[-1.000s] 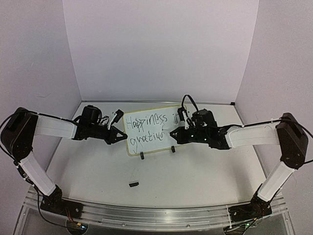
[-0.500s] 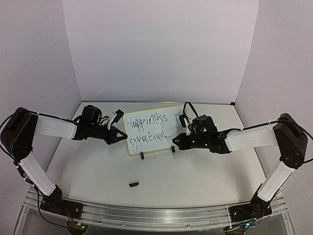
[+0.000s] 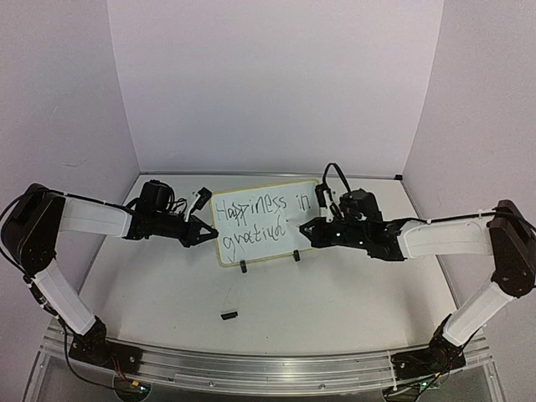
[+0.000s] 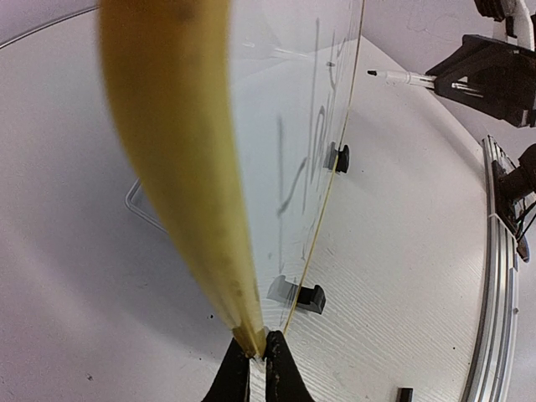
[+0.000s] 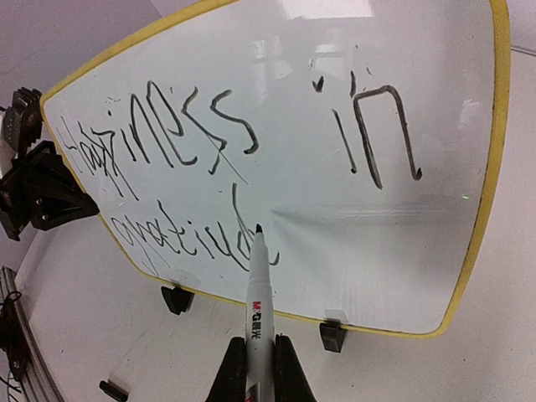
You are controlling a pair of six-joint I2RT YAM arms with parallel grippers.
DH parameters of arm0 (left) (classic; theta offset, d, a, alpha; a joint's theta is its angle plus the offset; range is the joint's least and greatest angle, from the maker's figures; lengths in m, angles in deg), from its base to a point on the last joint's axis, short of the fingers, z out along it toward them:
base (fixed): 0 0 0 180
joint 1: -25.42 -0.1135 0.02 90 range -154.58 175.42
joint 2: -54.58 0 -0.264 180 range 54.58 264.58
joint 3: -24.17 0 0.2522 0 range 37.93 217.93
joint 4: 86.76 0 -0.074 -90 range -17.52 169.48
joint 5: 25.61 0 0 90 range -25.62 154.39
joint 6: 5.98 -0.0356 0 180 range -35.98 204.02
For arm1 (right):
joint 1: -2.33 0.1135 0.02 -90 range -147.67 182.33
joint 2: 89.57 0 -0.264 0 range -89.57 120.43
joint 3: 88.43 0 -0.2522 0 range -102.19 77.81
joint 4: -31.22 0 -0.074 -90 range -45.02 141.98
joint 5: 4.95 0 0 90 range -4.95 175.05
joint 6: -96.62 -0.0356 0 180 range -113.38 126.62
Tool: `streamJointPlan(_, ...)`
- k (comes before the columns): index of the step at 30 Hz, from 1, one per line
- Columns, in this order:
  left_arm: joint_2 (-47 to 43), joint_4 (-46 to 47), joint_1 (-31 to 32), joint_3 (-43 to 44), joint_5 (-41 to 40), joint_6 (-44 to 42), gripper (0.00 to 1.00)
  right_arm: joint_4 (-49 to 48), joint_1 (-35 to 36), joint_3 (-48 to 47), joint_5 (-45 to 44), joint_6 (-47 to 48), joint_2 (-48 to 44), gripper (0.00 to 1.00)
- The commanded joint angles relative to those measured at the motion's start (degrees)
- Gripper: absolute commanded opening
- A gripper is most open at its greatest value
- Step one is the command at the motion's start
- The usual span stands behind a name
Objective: Write a sentence on the whiteboard
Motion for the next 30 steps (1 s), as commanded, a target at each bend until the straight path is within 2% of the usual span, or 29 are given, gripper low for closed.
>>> streamJointPlan(1,-0.52,-1.03,-0.32,1.32,-5.29,-2.15,0.0,-1.46,-0.25,-0.19,2.17,0.08,1.59,0.0)
streamJointPlan(10,-0.67,-1.37,-0.31,1.33,-5.51,-2.31,0.0,-1.67,-0.3,-0.74,0.42,-0.54,4.5,0.0)
streamJointPlan(18,-0.7,-1.37,-0.31,1.32,-5.52,-2.22,0.0,-1.15,-0.73,0.23,-3.15,-1.3,3.65,0.0)
streamJointPlan(30,-0.66,-1.3,-0.32,1.34,-5.43,-2.23,0.0,-0.79,-1.17,0.38,-4.06,-0.54,0.7,0.0)
